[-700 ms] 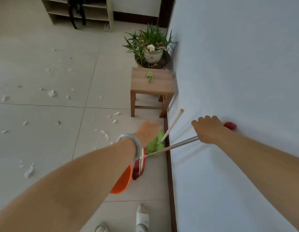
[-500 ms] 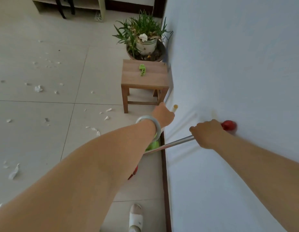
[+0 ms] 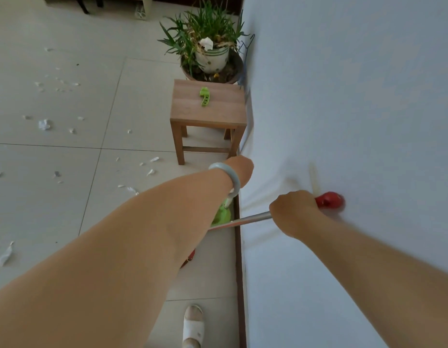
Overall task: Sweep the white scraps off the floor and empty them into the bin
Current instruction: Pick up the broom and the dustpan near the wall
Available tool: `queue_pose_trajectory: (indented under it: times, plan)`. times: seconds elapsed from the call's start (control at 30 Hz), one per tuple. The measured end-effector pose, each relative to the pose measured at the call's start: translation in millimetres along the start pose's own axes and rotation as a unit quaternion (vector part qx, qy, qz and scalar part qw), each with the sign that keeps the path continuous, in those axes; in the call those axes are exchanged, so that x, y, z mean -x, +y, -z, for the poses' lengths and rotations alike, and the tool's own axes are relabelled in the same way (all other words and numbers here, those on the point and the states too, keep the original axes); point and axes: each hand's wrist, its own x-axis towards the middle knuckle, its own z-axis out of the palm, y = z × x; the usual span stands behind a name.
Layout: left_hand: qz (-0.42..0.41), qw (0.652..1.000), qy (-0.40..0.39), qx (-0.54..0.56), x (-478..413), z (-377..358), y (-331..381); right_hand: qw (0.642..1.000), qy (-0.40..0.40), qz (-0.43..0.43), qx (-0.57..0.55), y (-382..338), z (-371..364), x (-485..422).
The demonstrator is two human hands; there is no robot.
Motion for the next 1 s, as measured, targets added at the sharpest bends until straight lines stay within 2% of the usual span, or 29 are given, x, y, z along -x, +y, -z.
queue_pose_trajectory:
  times: [0.13, 0.3, 0.43, 0.53, 0.77, 0.9, 1.0]
  plan:
    - [0.023, 0.999, 0.003, 0.022, 21.9, -8.6, -22.2, 0.997, -0.062, 0.021, -0.049, -14.3, -7.4, 9.7]
    - [0.071, 0.994, 0.046, 0.065, 41.3, 1.8, -56.7, 0.998, 0.000, 0.033, -0.049, -19.6, -9.6, 28.5]
    - [0.103, 0.986, 0.085, 0.100, 72.3, 13.2, -93.6, 0.999, 0.016, 0.043, -0.015, -21.2, 1.4, 46.2]
    - [0.155, 0.968, 0.135, 0.145, 102.0, 26.4, -124.8, 0.998, 0.037, 0.051, 0.000, -19.5, 15.5, 55.9]
    - [0.298, 0.892, 0.219, 0.261, 184.4, 44.9, -202.1, 0.996, 0.056, 0.057, 0.041, -16.9, 52.4, 70.4]
    - [0.419, 0.865, 0.192, 0.198, 239.8, 61.2, -253.4, 0.996, 0.063, 0.056, 0.037, -25.9, 74.1, 74.2]
    - [0.446, 0.880, 0.128, 0.105, 281.7, 66.7, -289.2, 0.997, 0.056, 0.048, 0.033, -39.9, 96.4, 74.8]
